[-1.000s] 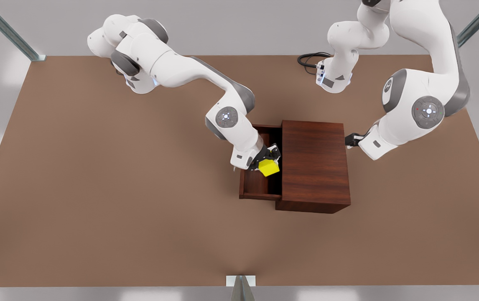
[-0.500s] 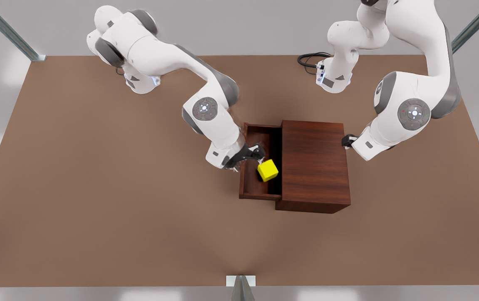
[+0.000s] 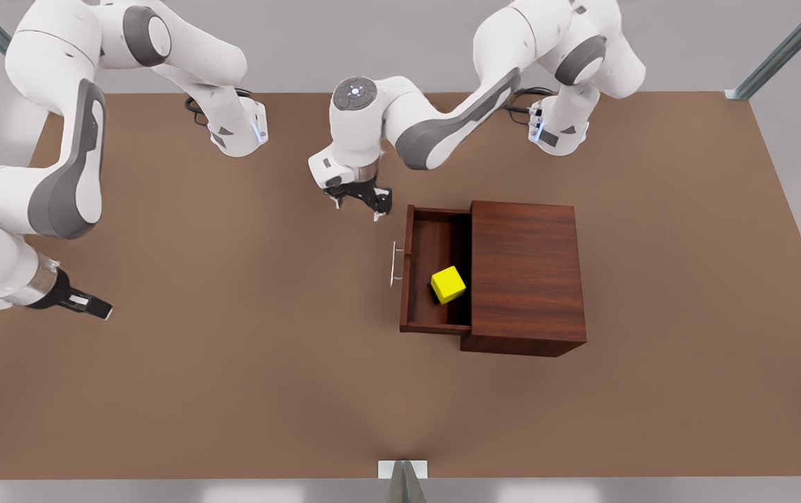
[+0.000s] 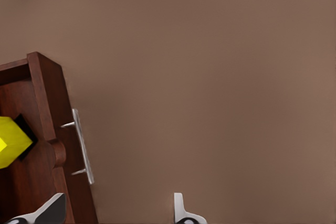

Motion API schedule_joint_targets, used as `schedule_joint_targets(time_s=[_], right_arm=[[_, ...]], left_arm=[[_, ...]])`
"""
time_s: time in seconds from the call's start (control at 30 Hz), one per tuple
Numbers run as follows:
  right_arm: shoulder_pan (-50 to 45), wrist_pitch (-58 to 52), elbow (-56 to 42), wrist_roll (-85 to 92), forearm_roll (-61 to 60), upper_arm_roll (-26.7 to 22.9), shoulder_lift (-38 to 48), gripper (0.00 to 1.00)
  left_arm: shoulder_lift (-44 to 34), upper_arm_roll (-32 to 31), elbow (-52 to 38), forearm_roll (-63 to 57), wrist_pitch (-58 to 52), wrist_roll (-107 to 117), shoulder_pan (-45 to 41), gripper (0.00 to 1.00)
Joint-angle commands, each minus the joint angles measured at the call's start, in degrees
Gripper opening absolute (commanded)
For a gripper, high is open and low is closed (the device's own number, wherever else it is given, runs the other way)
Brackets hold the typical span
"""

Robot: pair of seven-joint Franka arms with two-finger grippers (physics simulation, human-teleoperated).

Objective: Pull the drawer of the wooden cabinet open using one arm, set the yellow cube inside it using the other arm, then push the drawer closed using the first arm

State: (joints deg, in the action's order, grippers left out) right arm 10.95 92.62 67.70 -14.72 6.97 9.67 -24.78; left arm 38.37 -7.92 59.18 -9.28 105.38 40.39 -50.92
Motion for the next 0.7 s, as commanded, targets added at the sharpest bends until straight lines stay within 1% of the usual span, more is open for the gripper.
schedule_joint_targets(time_s=[0.0,0.03,0.07,0.1,0.13,0.27,0.3,0.33,0.37,0.5,0.67], right_arm=[[0.4,-4.4,0.2,7.4,-4.0,0.2,-0.1,1.00],[0.2,-3.9,2.9,7.0,-5.3,0.2,0.3,1.00],[0.2,3.3,13.6,6.4,-5.7,0.2,5.3,1.00],[-0.2,10.1,21.2,2.3,-5.7,0.3,8.6,1.00],[-2.2,11.0,21.1,-2.5,-5.4,0.8,7.8,1.00],[-2.1,10.4,20.7,-2.2,-5.0,0.7,7.5,1.00],[-2.0,10.4,20.7,-2.2,-5.0,0.6,7.5,1.00],[-2.0,10.4,20.6,-2.2,-4.9,0.5,7.5,1.00],[-2.0,10.4,20.6,-2.2,-4.9,0.5,7.5,1.00],[-2.0,10.4,20.5,-2.2,-4.9,0.5,7.5,1.00],[-2.0,10.4,20.5,-2.2,-4.9,0.5,7.5,1.00]], left_arm=[[4.8,0.4,-2.5,-5.6,13.4,60.4,-2.0,1.00],[8.1,0.9,-5.6,-7.8,15.6,62.5,-2.4,1.00],[11.0,3.2,-8.7,-7.8,19.2,62.1,-2.3,1.00],[11.7,4.3,-8.7,-7.9,23.0,61.9,-1.6,1.00],[13.0,5.3,-8.7,-7.9,24.4,60.4,-1.6,1.00],[13.8,6.7,-8.4,-7.9,21.5,57.3,-1.5,1.00],[14.4,6.9,-8.4,-7.9,19.3,56.5,-1.5,1.00],[14.3,6.7,-8.4,-7.9,14.2,54.0,-1.6,1.00],[14.3,6.4,-8.4,-7.9,12.8,52.6,-1.6,1.00],[14.8,6.2,-7.2,-7.4,10.4,50.4,-1.6,1.00],[16.2,6.7,-6.7,-7.9,10.0,47.7,-1.6,1.00]])
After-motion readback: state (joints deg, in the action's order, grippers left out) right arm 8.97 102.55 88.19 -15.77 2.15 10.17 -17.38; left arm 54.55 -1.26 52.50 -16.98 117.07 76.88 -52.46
